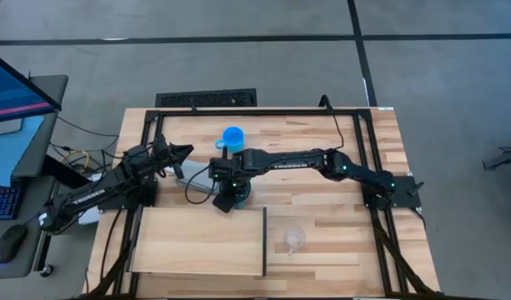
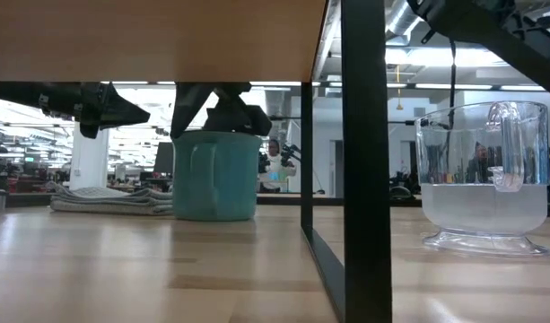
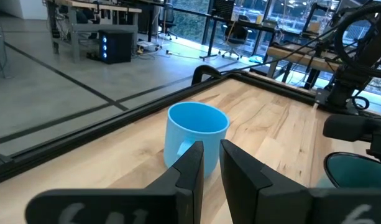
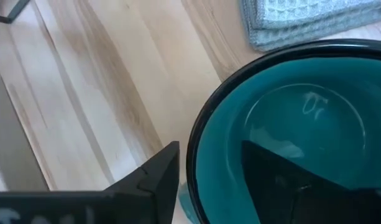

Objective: Stack small to large cups/mugs on shelf
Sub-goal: Put the green mug on the shelf

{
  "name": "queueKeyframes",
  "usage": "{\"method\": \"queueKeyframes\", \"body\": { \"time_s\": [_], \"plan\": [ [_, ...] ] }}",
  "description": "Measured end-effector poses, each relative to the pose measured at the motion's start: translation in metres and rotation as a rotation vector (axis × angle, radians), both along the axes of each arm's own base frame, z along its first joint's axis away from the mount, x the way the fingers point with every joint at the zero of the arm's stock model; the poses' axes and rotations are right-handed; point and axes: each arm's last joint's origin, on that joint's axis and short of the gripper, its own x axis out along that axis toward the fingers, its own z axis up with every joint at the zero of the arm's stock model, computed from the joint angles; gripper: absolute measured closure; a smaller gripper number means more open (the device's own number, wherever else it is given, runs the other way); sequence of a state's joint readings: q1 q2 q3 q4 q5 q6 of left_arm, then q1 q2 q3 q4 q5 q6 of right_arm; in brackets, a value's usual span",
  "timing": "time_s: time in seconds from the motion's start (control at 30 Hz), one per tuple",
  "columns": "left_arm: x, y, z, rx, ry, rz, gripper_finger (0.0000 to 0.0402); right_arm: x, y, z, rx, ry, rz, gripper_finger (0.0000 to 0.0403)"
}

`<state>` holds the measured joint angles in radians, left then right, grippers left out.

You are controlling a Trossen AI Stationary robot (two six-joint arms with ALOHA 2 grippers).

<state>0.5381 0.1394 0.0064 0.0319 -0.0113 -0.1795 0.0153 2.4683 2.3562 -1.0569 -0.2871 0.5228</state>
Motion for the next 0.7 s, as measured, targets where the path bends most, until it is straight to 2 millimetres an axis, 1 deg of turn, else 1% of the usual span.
{"method": "queueKeyframes", "body": {
  "time_s": [0.13,0.23,0.37,0.43,0.5,0.53,0.57,0.63,0.7],
  "plan": [
    [0.0,0.0,0.0,0.0,0.0,0.0,0.0359,0.0,-0.004,0.002,0.038,-0.009,0.005,0.021],
    [0.0,0.0,0.0,0.0,0.0,0.0,0.0359,0.0,-0.005,0.009,0.073,-0.033,0.014,0.0213],
    [0.0,0.0,0.0,0.0,0.0,0.0,0.0359,-0.003,-0.004,0.021,0.074,-0.058,0.018,0.0221],
    [0.0,0.0,0.0,0.0,0.0,0.0,0.0359,-0.003,-0.006,0.03,0.074,-0.099,0.016,0.0227],
    [0.0,0.0,0.0,0.0,0.0,0.0,0.0359,-0.009,-0.01,0.041,0.071,-0.1,0.008,0.0233],
    [0.0,0.0,0.0,0.0,0.0,0.0,0.0359,-0.009,-0.011,0.047,0.07,-0.128,0.006,0.0237],
    [0.0,0.0,0.0,0.0,0.0,0.0,0.0359,-0.01,-0.014,0.053,0.068,-0.154,0.003,0.0241],
    [0.0,0.0,0.0,0.0,-0.001,0.0,0.0359,-0.018,-0.018,0.067,0.063,-0.158,-0.001,0.025],
    [0.0,0.0,0.0,0.0,-0.001,-0.001,0.0359,-0.019,-0.021,0.085,0.049,-0.241,-0.005,0.0263]
  ]
}}
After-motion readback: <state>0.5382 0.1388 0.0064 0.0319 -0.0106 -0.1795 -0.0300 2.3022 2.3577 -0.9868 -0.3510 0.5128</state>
